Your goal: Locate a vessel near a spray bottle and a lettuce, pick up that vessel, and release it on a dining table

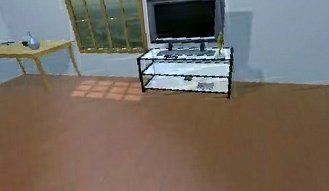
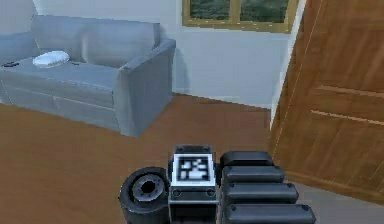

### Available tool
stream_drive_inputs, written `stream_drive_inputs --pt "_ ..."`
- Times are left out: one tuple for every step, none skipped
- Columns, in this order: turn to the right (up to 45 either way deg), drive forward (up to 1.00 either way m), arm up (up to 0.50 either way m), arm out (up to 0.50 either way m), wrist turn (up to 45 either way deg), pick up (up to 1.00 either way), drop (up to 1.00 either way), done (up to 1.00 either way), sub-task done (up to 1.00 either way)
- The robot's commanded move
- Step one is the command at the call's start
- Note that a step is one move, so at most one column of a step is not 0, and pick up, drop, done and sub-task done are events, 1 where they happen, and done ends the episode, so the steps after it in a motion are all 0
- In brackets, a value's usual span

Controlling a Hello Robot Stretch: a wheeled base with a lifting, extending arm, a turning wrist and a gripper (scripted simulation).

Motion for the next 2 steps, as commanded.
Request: stream_drive_inputs --pt "0.0 0.45 0.0 0.0 0.0 0.0 0.0 0.0 0.0" --pt "-45.0 0.0 0.0 0.0 0.0 0.0 0.0 0.0 0.0"
